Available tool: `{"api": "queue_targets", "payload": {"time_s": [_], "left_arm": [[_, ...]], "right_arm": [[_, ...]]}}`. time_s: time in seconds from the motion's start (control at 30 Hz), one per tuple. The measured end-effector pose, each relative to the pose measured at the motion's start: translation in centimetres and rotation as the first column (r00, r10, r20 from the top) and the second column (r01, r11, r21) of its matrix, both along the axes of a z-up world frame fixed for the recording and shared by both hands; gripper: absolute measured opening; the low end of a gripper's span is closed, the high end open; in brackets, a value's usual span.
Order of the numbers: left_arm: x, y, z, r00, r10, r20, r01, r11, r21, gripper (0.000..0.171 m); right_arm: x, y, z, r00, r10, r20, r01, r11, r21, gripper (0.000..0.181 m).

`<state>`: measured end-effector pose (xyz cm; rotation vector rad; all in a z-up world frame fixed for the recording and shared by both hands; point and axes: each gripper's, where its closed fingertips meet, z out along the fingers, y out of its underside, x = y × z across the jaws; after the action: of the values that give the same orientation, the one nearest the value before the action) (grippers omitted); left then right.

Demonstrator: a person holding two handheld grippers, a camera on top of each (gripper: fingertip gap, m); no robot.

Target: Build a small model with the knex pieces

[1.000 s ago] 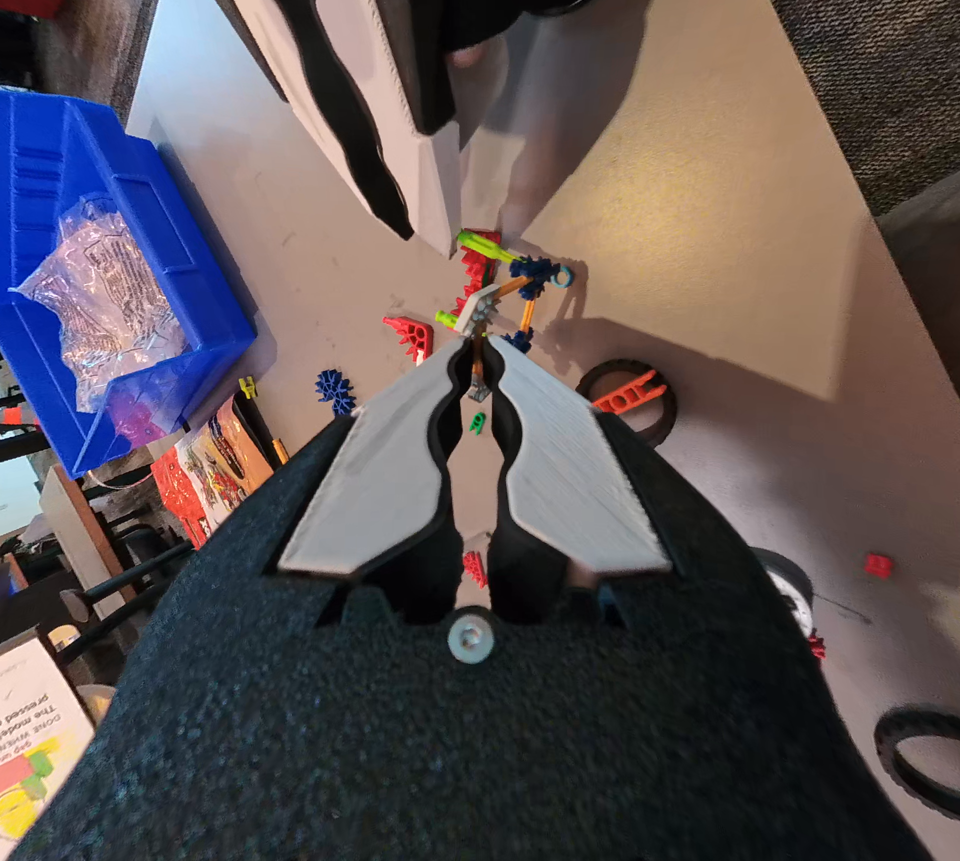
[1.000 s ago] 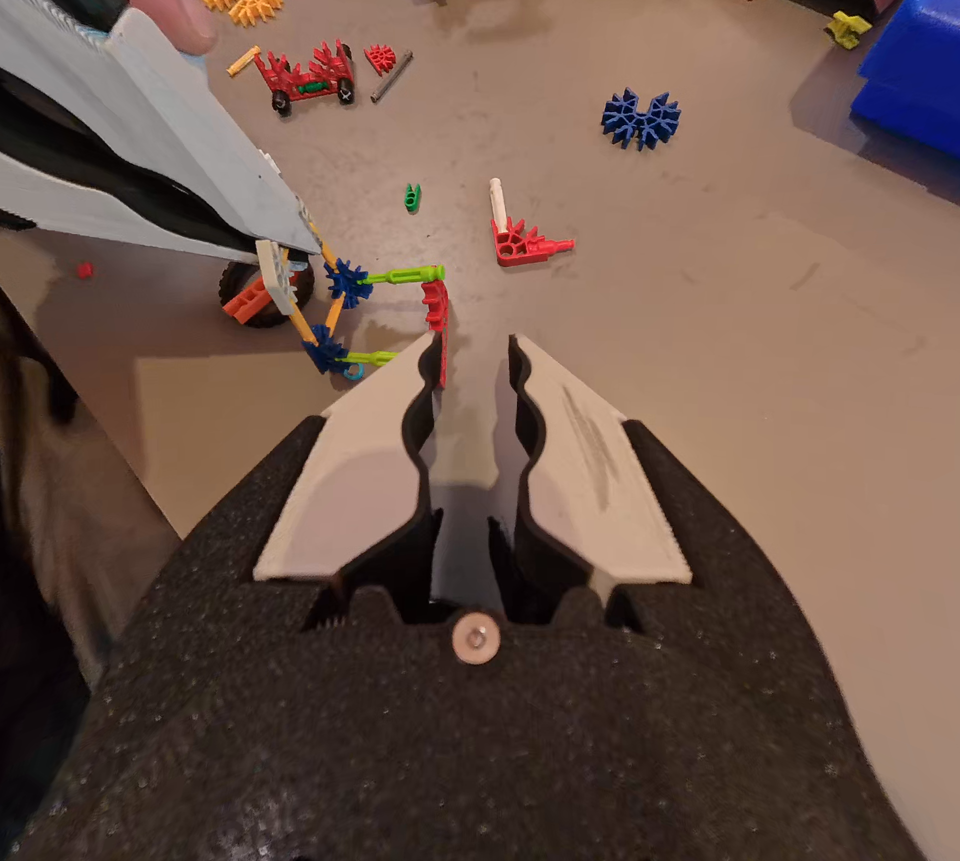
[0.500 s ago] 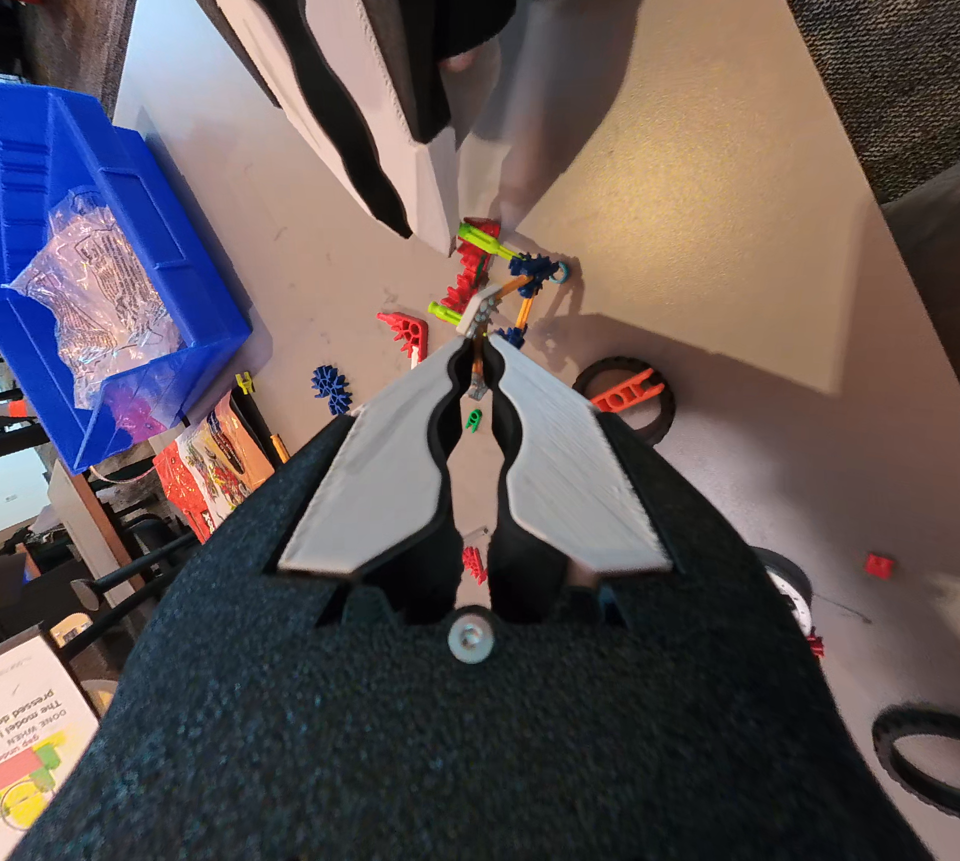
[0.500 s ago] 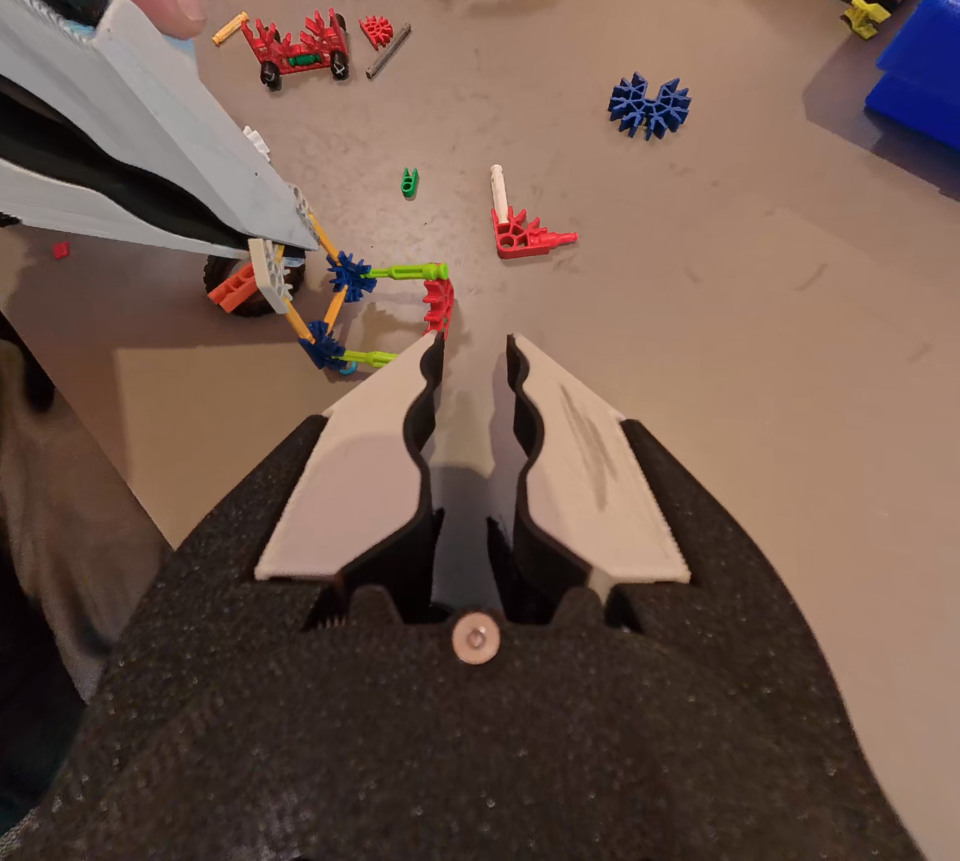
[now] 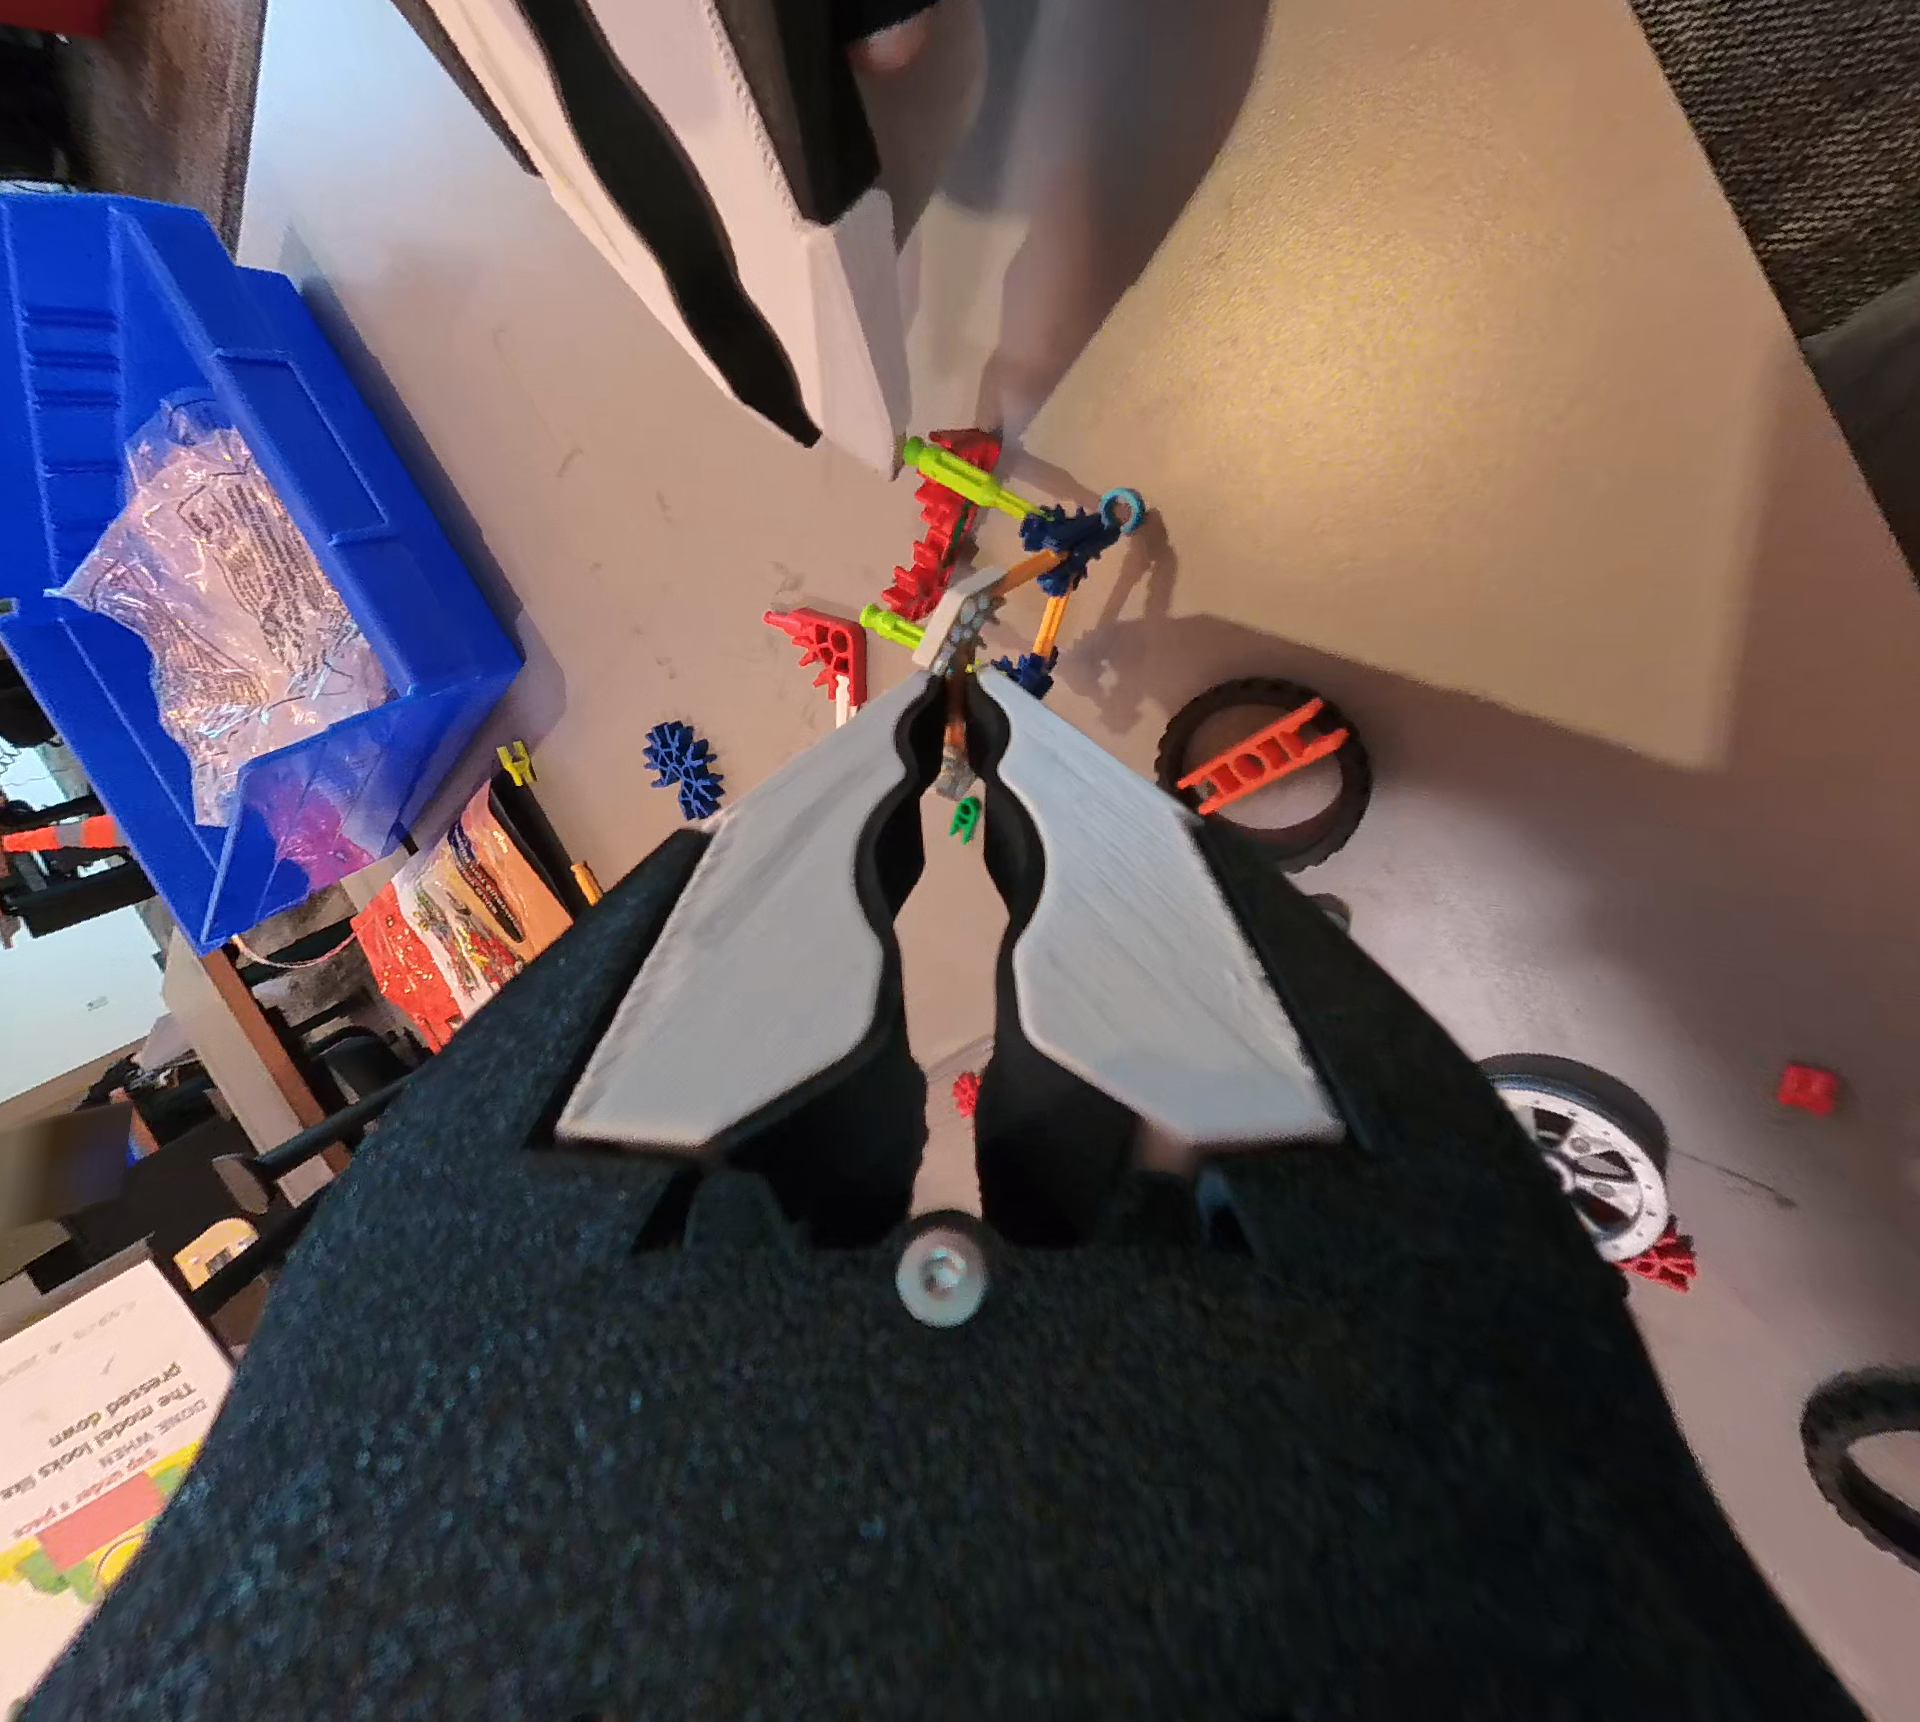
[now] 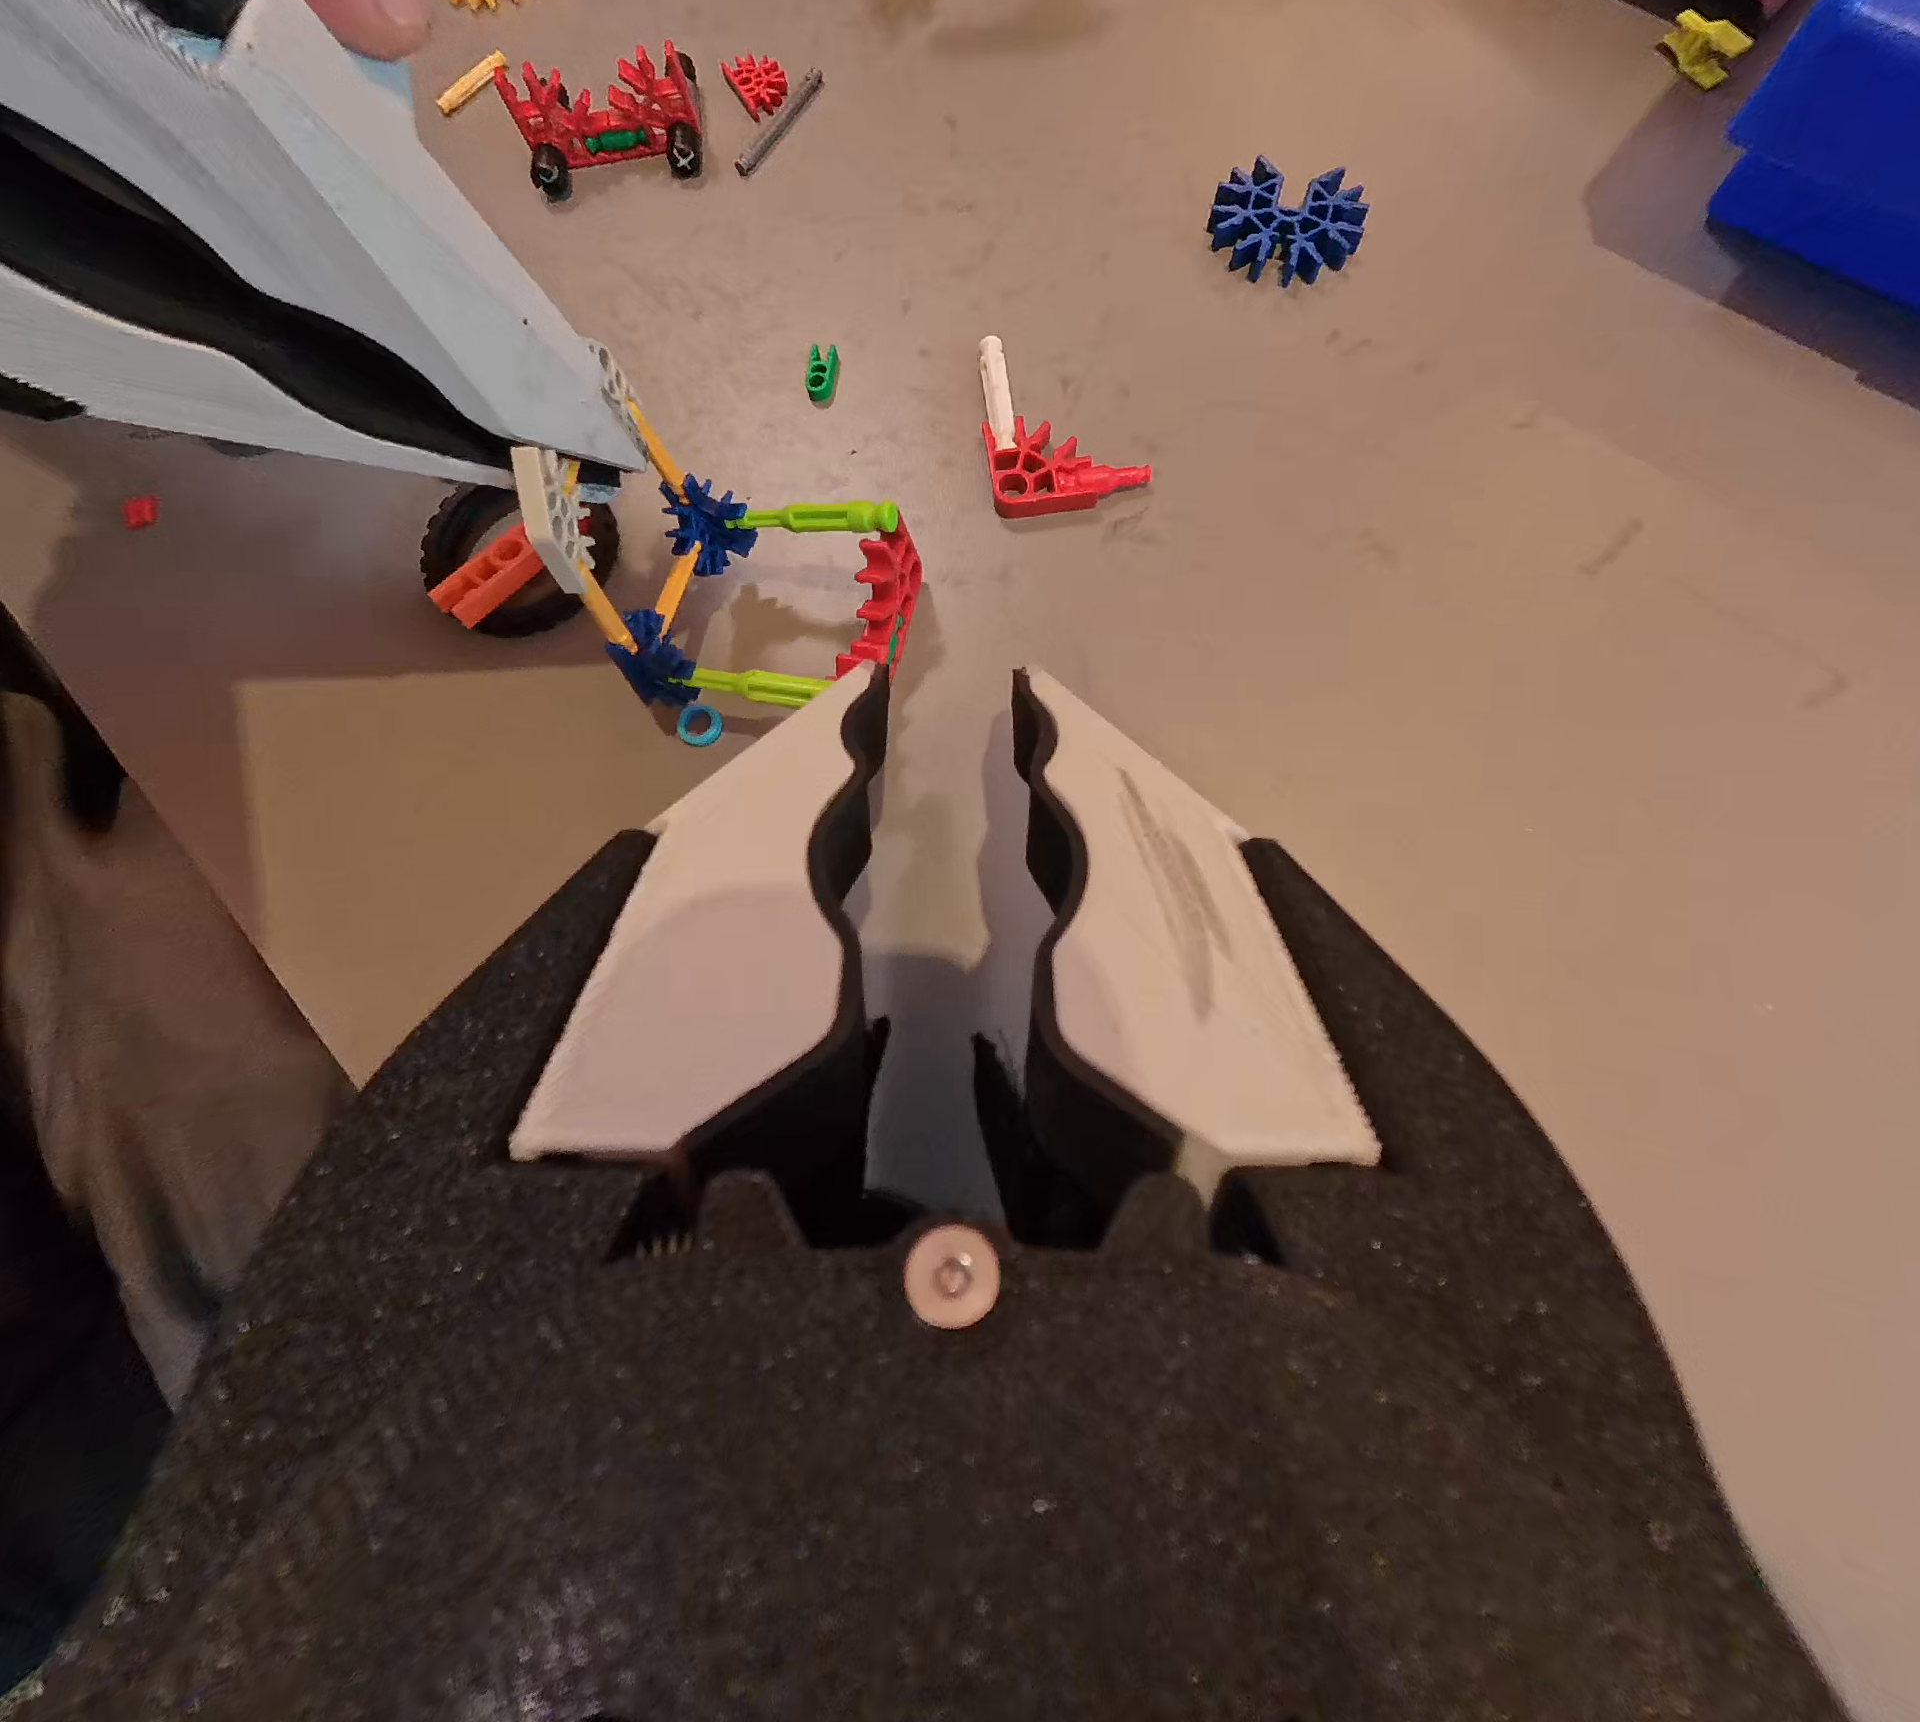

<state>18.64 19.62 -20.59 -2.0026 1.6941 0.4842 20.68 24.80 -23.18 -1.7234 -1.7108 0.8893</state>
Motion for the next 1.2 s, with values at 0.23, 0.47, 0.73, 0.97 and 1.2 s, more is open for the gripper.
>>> {"api": "queue_targets", "payload": {"time_s": [0.23,0.47,0.73,0.97,1.2], "left_arm": [[-0.27,0.21,0.22,1.000,-0.012,-0.011,0.012,1.000,0.004,0.000],[-0.63,0.43,0.70,0.999,-0.034,-0.019,0.035,0.999,0.022,0.000],[-0.48,0.42,0.87,0.995,-0.086,-0.047,0.088,0.995,0.039,0.000],[-0.31,0.59,0.68,0.993,-0.102,-0.062,0.105,0.993,0.044,0.000],[-0.51,0.66,0.45,0.992,-0.105,-0.067,0.108,0.993,0.038,0.000]], "right_arm": [[-0.13,-0.08,-0.07,1.000,-0.002,0.010,0.002,1.000,0.016,0.022],[-0.19,-0.18,0.38,1.000,-0.001,-0.007,0.001,1.000,0.002,0.021],[0.00,-0.46,0.38,1.000,-0.001,-0.008,0.001,1.000,-0.001,0.021],[0.17,-0.36,0.16,1.000,-0.006,0.001,0.006,1.000,0.007,0.020],[0.05,-0.28,0.15,1.000,-0.009,-0.003,0.009,1.000,0.019,0.019]]}}
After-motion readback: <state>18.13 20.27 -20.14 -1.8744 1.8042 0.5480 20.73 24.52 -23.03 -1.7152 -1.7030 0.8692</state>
